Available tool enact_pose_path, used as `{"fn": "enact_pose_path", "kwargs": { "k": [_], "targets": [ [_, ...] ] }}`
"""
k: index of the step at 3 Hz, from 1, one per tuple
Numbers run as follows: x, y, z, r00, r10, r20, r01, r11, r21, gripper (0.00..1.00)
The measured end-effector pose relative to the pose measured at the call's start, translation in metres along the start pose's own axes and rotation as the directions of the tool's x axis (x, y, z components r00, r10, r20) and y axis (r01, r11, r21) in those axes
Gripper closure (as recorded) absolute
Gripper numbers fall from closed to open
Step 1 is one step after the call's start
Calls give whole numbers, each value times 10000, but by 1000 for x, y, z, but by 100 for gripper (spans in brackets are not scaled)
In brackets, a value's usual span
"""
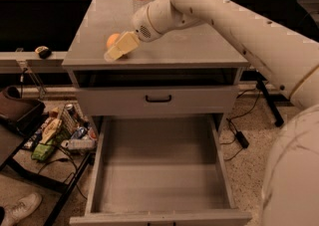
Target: Place orange into middle drawer
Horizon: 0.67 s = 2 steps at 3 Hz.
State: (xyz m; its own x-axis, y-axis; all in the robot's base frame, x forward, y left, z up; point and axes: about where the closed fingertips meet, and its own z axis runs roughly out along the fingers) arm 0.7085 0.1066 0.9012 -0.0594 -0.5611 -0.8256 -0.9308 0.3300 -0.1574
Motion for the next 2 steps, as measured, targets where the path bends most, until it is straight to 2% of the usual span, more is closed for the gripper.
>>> {"fn": "enact_pose_path", "kwargs": {
  "k": [1, 2],
  "targets": [
    [7, -9, 9, 10000, 8, -53, -7, 9999, 128, 0],
    [7, -29, 21, 9999, -148, -13, 148, 9995, 289, 0]
  ]
}}
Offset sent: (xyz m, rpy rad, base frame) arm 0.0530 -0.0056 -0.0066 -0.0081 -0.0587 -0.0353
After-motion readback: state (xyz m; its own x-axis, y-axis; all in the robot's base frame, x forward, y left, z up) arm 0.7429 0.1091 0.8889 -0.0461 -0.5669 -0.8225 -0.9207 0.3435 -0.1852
